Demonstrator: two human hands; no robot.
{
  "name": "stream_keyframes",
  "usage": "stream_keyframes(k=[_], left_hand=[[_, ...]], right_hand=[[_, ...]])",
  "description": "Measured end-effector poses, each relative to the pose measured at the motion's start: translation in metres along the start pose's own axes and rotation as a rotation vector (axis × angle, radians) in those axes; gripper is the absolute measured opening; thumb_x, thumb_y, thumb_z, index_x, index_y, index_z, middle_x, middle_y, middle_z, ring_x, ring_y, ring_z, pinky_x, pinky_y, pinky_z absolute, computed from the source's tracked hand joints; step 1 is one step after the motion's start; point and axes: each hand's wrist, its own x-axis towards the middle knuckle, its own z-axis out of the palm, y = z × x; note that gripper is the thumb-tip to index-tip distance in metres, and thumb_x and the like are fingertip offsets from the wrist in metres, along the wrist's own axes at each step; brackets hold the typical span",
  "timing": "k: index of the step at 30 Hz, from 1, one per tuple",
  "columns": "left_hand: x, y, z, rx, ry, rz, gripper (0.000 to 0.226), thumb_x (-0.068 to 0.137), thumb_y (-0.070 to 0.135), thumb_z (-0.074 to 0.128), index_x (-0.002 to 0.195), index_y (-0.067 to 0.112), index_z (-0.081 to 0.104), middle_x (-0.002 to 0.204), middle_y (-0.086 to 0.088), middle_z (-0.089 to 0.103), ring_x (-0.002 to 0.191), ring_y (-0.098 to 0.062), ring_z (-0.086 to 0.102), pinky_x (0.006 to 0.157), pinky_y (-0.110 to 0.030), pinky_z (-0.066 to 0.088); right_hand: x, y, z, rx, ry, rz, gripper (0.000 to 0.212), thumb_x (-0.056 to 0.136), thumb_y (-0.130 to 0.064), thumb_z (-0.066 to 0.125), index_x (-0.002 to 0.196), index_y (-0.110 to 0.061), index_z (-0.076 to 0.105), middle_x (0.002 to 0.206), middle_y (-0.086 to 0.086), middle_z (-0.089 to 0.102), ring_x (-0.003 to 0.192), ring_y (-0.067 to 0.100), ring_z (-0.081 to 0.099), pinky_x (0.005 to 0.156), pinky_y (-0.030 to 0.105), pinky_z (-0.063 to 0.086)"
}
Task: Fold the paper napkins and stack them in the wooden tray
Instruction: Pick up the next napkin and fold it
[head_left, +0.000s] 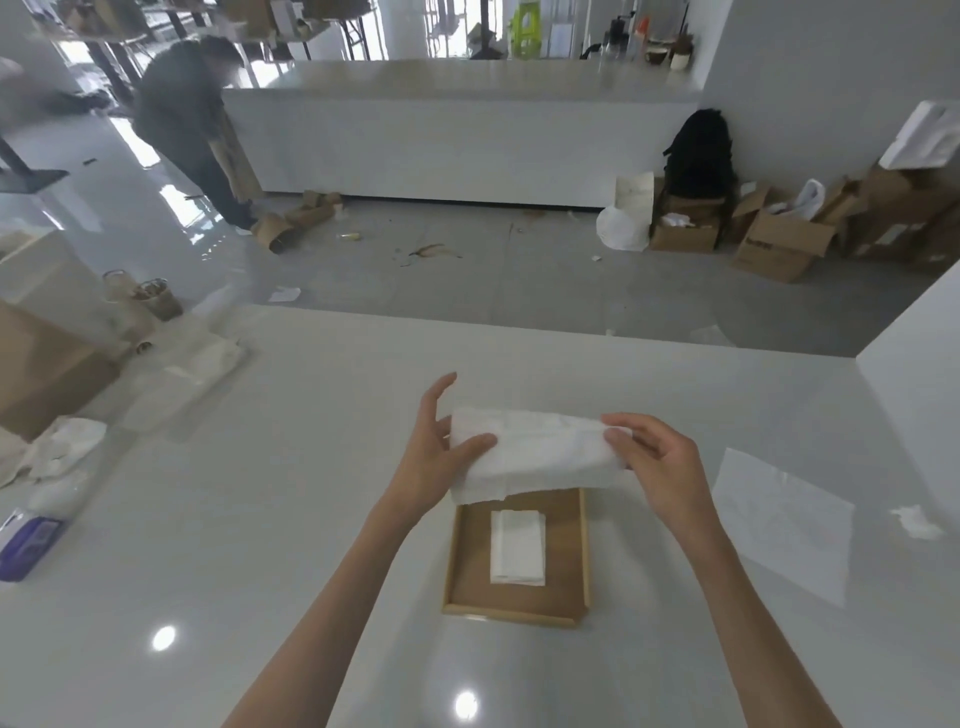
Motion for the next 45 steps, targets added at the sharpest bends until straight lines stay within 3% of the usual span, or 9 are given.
stream_keyframes(k=[6, 13, 18, 23, 28, 33, 39, 42, 45], left_hand=[[0.008, 0.012, 0.008, 0.151, 0.016, 0.109, 0.024, 0.088, 0.013, 0.074, 0.111, 0.015, 0.07, 0.105, 0.001, 0.071, 0.091, -0.011, 0.069, 0.075, -0.02, 0.055], [0.015, 0.014, 0.015, 0.344, 0.039, 0.145, 0.008, 0.087, 0.02, 0.074, 0.091, 0.027, 0.074, 0.089, 0.005, 0.072, 0.079, -0.017, 0.066, 0.074, -0.03, 0.055], [0.016, 0.015, 0.014, 0.451, 0.097, 0.181, 0.01, 0.091, 0.019, 0.069, 0.083, 0.024, 0.07, 0.086, 0.014, 0.068, 0.077, -0.003, 0.061, 0.069, -0.012, 0.047], [0.013, 0.0, 0.003, 0.706, 0.07, 0.082, 0.004, 0.097, 0.02, 0.061, 0.096, 0.016, 0.063, 0.122, -0.003, 0.052, 0.111, -0.02, 0.05, 0.099, -0.024, 0.039], [0.006, 0.007, 0.022, 0.811, -0.189, 0.243, 0.051, 0.088, 0.042, 0.071, 0.131, 0.024, 0.049, 0.157, -0.001, 0.029, 0.146, -0.018, 0.019, 0.12, -0.041, 0.014], [0.005, 0.029, 0.059, 0.505, -0.452, 0.153, 0.028, 0.095, 0.032, 0.064, 0.116, 0.014, 0.066, 0.104, -0.002, 0.071, 0.093, -0.019, 0.068, 0.088, -0.044, 0.056], [-0.01, 0.038, 0.071, 0.002, -0.349, 0.102, 0.022, 0.1, 0.02, 0.06, 0.12, 0.015, 0.065, 0.119, 0.001, 0.074, 0.109, -0.017, 0.071, 0.093, -0.038, 0.058], [-0.016, 0.039, 0.064, -0.096, -0.285, 0.074, 0.024, 0.098, 0.015, 0.061, 0.122, 0.021, 0.061, 0.118, 0.005, 0.074, 0.107, -0.015, 0.072, 0.087, -0.033, 0.06], [-0.019, 0.038, 0.055, -0.07, -0.3, 0.046, 0.03, 0.099, 0.019, 0.061, 0.128, 0.017, 0.058, 0.122, 0.0, 0.072, 0.109, -0.019, 0.071, 0.09, -0.04, 0.06]], right_hand=[[0.001, -0.004, -0.02, -0.054, 0.075, -0.009, 0.022, 0.09, -0.021, 0.072, 0.112, -0.025, 0.072, 0.112, -0.001, 0.074, 0.103, 0.014, 0.069, 0.083, 0.024, 0.054], [0.001, -0.01, -0.035, -0.115, 0.044, -0.017, 0.016, 0.089, -0.018, 0.074, 0.105, -0.019, 0.073, 0.103, -0.003, 0.074, 0.098, 0.012, 0.069, 0.075, 0.013, 0.053], [0.005, -0.022, -0.033, -0.233, -0.001, -0.073, 0.01, 0.091, -0.019, 0.071, 0.101, -0.021, 0.071, 0.099, -0.003, 0.074, 0.095, 0.011, 0.068, 0.076, 0.013, 0.05], [0.02, -0.035, -0.019, -0.586, -0.099, -0.321, 0.003, 0.094, -0.021, 0.067, 0.092, -0.021, 0.07, 0.11, -0.008, 0.059, 0.107, 0.012, 0.053, 0.089, 0.018, 0.041], [0.033, -0.075, -0.007, -0.855, -0.357, -0.55, 0.01, 0.095, -0.027, 0.065, 0.086, -0.03, 0.063, 0.101, -0.014, 0.064, 0.11, 0.016, 0.054, 0.11, 0.038, 0.032], [0.032, -0.126, -0.005, -0.982, -0.547, -0.452, 0.012, 0.097, -0.028, 0.06, 0.088, -0.036, 0.061, 0.096, -0.014, 0.063, 0.103, 0.013, 0.054, 0.102, 0.037, 0.042], [0.023, -0.129, -0.028, -0.393, -0.092, -0.34, 0.037, 0.1, -0.051, 0.047, 0.135, -0.041, 0.051, 0.121, -0.015, 0.06, 0.112, 0.005, 0.056, 0.088, 0.017, 0.042], [0.006, -0.088, -0.027, -0.074, -0.165, -0.083, 0.055, 0.086, -0.073, 0.046, 0.138, -0.057, 0.037, 0.13, -0.003, 0.064, 0.115, 0.015, 0.064, 0.102, 0.041, 0.051], [-0.011, -0.061, -0.01, 0.128, -0.241, 0.005, 0.059, 0.091, -0.047, 0.063, 0.144, -0.053, 0.036, 0.118, -0.004, 0.073, 0.106, 0.015, 0.071, 0.094, 0.038, 0.056]])
